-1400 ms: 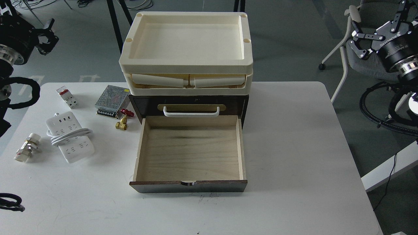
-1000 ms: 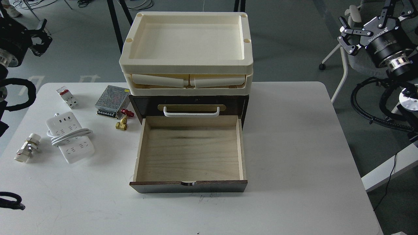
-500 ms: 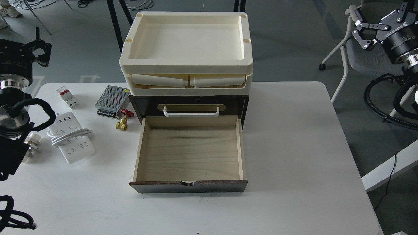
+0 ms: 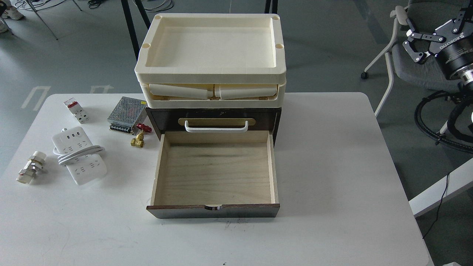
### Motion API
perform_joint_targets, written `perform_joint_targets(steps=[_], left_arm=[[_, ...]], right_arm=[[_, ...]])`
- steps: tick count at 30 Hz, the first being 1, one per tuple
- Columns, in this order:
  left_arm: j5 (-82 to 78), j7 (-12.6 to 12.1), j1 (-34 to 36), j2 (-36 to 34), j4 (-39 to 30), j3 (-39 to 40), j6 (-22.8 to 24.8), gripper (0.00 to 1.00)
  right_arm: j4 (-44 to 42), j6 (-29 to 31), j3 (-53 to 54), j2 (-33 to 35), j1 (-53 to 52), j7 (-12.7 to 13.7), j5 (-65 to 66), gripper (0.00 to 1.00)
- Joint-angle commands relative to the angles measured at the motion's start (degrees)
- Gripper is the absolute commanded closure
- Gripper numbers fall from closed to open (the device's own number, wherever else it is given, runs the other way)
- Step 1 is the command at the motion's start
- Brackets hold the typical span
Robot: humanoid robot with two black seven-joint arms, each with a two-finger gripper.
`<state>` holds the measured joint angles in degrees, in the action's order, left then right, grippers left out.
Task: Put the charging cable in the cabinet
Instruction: 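Lower the left gripper onto the white power strip and close it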
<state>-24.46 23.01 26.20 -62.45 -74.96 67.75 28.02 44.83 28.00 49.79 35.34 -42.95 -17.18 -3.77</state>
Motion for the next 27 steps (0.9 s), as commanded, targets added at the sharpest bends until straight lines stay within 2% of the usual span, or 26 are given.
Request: perform_joint_targets(steps=[1, 5, 8, 12, 14, 16, 18, 23, 27], left_arm=[[-25.2, -0.1, -0.1, -0.6, -5.8, 5.6, 0.0, 0.00], [-52.3, 0.0, -0.4, -0.5, -14.1, 6.4, 0.0, 0.00], [-66.9, 0.0, -1.1, -0.2, -17.1, 4.2, 0.0, 0.00], [-88.6, 0.5, -1.1, -1.1, -16.5, -6.9, 0.0, 0.00], [-99.4, 1.9, -1.2, -1.2, -15.7, -13.7, 0.0, 0.00], [-100.5, 4.9, -0.5, -1.0, -13.8, -20.9, 0.0, 0.00], [-100.5, 5.0, -0.2, -1.1, -11.9, -24.5, 0.0, 0.00], [-100.5, 5.0, 1.0, -2.0, -5.6, -25.7, 0.0, 0.01], [-100.5, 5.0, 2.4, 1.7, 2.7, -28.4, 0.0, 0.03]], right_arm=[[0.0, 0.0, 1.5, 0.1, 1.5, -0.1, 0.0, 0.00], [0.0, 0.0, 1.9, 1.2, 2.0, 0.0, 0.2, 0.00], [-0.1, 0.0, 2.0, 1.6, 2.0, 0.0, 0.2, 0.00], [-0.1, 0.0, 2.1, 2.1, 2.0, 0.0, 0.2, 0.00], [-0.1, 0.0, 2.1, 2.2, 2.0, 0.0, 0.2, 0.00], [-0.3, 0.0, 2.1, 2.2, 2.1, 0.0, 0.2, 0.00], [-0.4, 0.0, 2.1, 2.2, 2.3, 0.0, 0.2, 0.00], [-0.5, 0.0, 2.1, 1.8, 2.6, 0.0, 0.2, 0.00], [-0.9, 0.0, 1.9, 1.2, 2.7, 0.0, 0.3, 0.00]])
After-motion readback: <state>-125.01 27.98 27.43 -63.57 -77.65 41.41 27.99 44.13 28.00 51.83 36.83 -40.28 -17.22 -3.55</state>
